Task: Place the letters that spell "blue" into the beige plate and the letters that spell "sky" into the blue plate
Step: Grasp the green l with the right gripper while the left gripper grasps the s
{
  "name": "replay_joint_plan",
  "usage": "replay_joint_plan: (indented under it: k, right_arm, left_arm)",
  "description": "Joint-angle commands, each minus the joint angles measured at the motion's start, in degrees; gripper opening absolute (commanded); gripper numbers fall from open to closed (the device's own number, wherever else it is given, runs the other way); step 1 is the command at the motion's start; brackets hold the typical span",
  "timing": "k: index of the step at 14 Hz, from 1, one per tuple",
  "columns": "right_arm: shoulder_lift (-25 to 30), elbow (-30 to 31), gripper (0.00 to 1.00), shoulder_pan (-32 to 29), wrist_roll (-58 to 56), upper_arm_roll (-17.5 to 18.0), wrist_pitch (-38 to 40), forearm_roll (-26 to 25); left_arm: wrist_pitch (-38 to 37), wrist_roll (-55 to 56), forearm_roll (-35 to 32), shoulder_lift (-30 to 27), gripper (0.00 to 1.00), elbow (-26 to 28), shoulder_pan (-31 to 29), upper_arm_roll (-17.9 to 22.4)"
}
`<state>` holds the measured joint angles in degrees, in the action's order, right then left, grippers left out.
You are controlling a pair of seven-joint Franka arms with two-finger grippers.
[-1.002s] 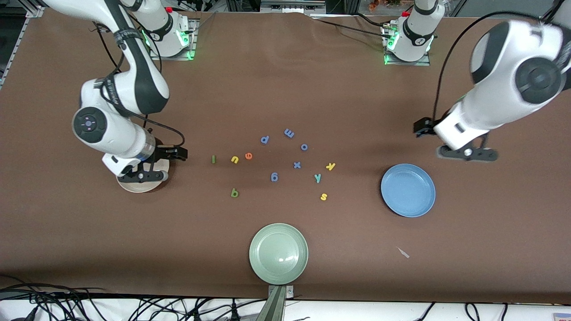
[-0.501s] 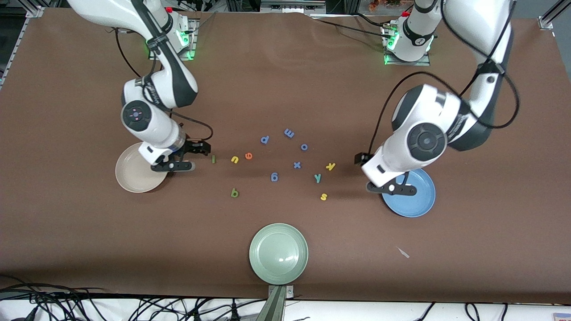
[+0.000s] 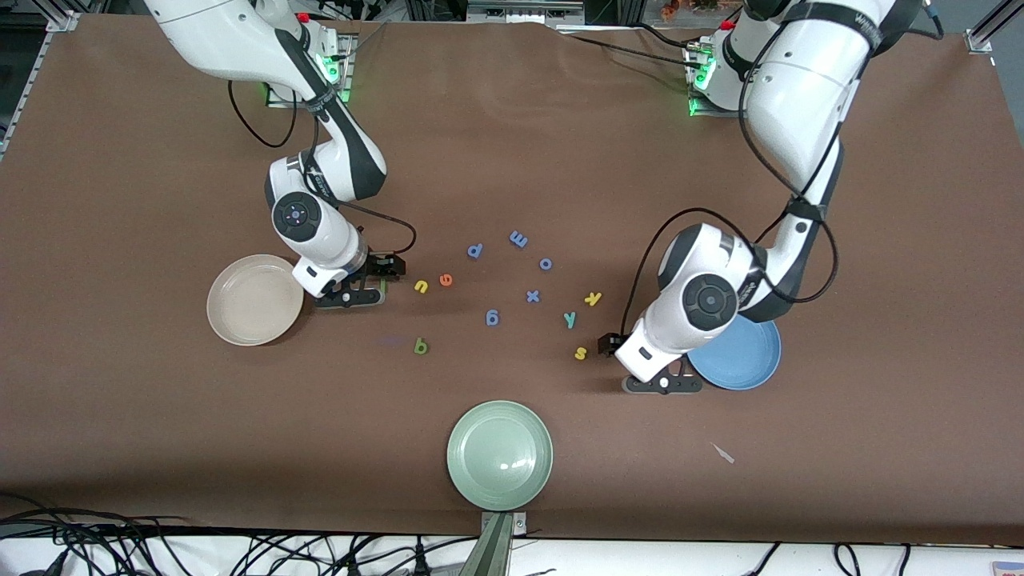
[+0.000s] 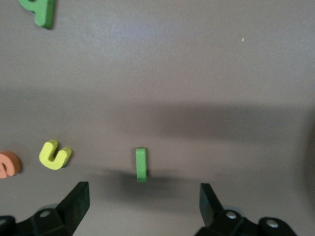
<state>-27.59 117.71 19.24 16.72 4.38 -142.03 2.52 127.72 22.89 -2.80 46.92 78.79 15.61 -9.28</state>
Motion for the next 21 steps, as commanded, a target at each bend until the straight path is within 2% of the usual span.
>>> replay_joint_plan:
  k: [1,2,3,6,7,9,12,15,16,18,20,21]
  right_arm:
    - [-0.5,0.1,0.91,0.3,0.6,-0.3,-0.9,-0.2]
    - [-0.8,0.1,0.83,0.3,0.6,-0.3,-1.1,-0.2]
    - [-1.1,0.1,0.79,0.4,0.7,-0.3,-1.2,-0.2]
    - [-3.0,0.0,0.70,0.7,0.7,-0.3,-4.0,-0.2]
    - [-3.3,-0.1,0.64,1.1,0.7,-0.3,-4.3,-0.2]
    - [-3.3,-0.3,0.44,1.1,0.6,-0.3,-4.3,-0.2]
    - [-3.3,-0.3,0.11,1.1,0.6,-0.3,-4.3,-0.2]
    - [-2.9,-0.6,0.03,1.1,0.1,-0.4,-3.6,-0.2]
    - [-2.5,-0.9,0.02,1.0,-0.4,-0.7,-2.5,-0.2]
    - [-2.0,-3.6,0.02,0.9,-0.5,-0.9,1.8,-0.2]
    - [-1.7,-7.7,0.02,0.8,-1.0,-2.6,8.4,-0.2]
    - [-1.4,-9.2,0.02,0.8,-2.6,-3.9,11.5,-0.3]
  left_arm:
    - [4.8,-0.3,-5.3,3.4,1.00,-2.4,2.5,0.3]
    - [5.8,-0.6,-5.8,4.2,0.97,-2.4,3.0,0.4]
    - [6.3,-0.9,-5.6,5.1,0.89,-2.5,3.1,0.3]
    - [7.5,-0.7,-5.5,6.3,0.86,-2.6,5.0,0.3]
    - [7.5,-0.4,-5.5,6.4,0.86,-2.7,5.7,0.4]
    - [7.5,-1.0,-5.6,6.4,0.85,-2.6,5.9,0.4]
    - [9.8,-1.0,-5.6,6.7,0.72,-2.4,5.8,0.4]
    - [10.0,-0.7,-5.8,7.1,0.70,-2.3,6.5,0.4]
    - [10.0,-0.7,-5.8,7.1,0.66,-2.3,6.5,0.4]
    - [10.0,-0.8,-5.9,7.1,0.66,-2.1,6.6,0.5]
    - [10.0,-1.0,-5.9,7.1,0.38,-2.2,6.5,0.6]
    - [10.0,-1.0,-5.9,7.1,0.28,-2.2,6.5,0.5]
